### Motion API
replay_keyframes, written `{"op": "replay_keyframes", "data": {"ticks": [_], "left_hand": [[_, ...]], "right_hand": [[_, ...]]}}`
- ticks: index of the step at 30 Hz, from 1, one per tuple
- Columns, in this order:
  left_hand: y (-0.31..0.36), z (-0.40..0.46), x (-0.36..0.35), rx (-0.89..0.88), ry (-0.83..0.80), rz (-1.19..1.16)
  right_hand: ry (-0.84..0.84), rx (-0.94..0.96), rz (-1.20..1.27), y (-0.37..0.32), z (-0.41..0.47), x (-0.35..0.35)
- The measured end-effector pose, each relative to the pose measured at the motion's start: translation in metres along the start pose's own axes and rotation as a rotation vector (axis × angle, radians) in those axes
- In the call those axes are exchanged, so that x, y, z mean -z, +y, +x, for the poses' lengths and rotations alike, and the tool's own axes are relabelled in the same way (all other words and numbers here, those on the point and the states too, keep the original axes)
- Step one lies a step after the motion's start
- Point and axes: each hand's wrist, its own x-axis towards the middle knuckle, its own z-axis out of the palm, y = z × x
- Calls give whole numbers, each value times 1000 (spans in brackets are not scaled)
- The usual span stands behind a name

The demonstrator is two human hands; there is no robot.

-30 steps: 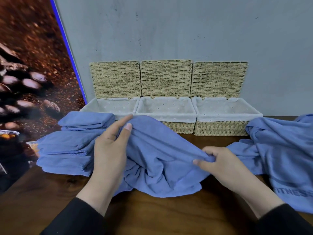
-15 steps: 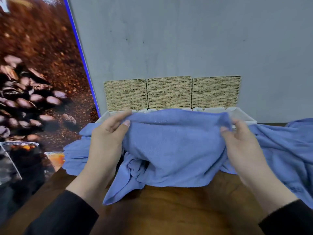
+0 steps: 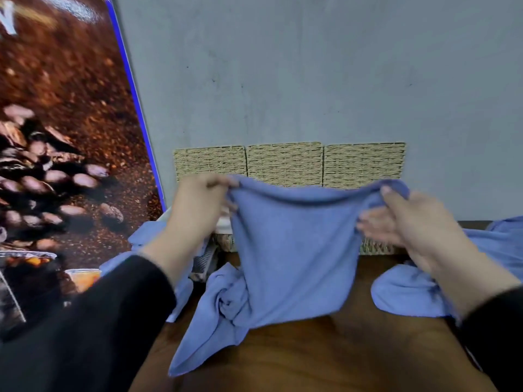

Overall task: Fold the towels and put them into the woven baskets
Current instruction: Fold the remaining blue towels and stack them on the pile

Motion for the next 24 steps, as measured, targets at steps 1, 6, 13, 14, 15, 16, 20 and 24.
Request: {"op": "replay_keyframes", "data": {"ticks": [1, 6, 13, 14, 15, 16, 20, 24], "left_hand": [[5, 22, -4, -24, 1, -17], [-19, 51, -14, -64, -191, 444], [-127, -72, -30, -132, -334, 563], [-134, -78, -27, -152, -374, 561], [-139, -79, -22, -158, -421, 554], [-143, -78, -17, -156, -468, 554], [-153, -72, -8, -157, -547, 625], [-141, -72, -10, -167, -294, 564]], "right_hand": [[-31, 40, 5, -6, 18, -8], [-289, 62, -278, 5, 40, -32], [-455, 117, -774, 129, -23, -55], [-525, 150, -908, 136, -25, -55], [-545, 184, -997, 140, -25, -55], [-534, 211, -1036, 142, -23, -55], [-398, 321, -1093, 151, -18, -60], [-109, 458, -849, 146, -15, -56]]}}
